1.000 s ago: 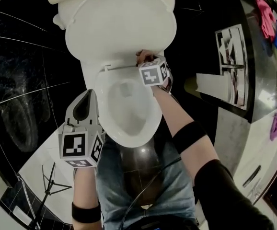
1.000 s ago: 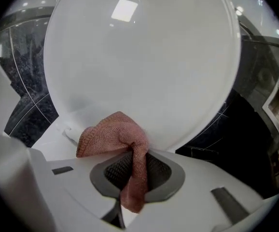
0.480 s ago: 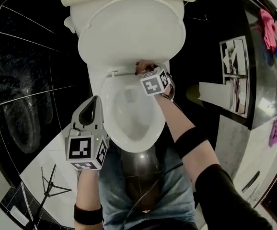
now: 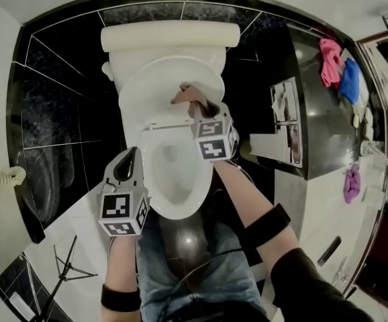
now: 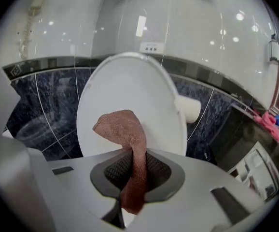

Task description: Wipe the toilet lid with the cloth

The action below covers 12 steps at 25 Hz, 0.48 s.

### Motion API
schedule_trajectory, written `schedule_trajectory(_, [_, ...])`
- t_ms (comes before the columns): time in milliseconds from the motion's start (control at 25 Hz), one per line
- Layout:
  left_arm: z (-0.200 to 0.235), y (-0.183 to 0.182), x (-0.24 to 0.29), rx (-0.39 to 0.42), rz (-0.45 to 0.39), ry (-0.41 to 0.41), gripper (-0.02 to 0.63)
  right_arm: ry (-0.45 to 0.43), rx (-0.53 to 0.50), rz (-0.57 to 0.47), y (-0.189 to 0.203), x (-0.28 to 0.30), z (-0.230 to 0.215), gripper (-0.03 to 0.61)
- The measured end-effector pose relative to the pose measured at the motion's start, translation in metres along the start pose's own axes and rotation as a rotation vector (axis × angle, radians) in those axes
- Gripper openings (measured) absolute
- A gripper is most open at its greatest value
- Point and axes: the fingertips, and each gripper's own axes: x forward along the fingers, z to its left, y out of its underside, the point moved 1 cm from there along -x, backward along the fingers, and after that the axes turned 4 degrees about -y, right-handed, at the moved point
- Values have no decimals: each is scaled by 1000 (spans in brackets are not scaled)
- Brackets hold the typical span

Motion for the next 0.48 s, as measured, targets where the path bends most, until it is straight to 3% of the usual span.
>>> schedule_trajectory(200, [2,-30,-19,2,-27,-11,0,35,-27,-118,-81,-33,-19,66])
schedule_trajectory(480, [19,-40,-39,-6,-56,-39,0,27,-124,-125,-121,-17,4,64])
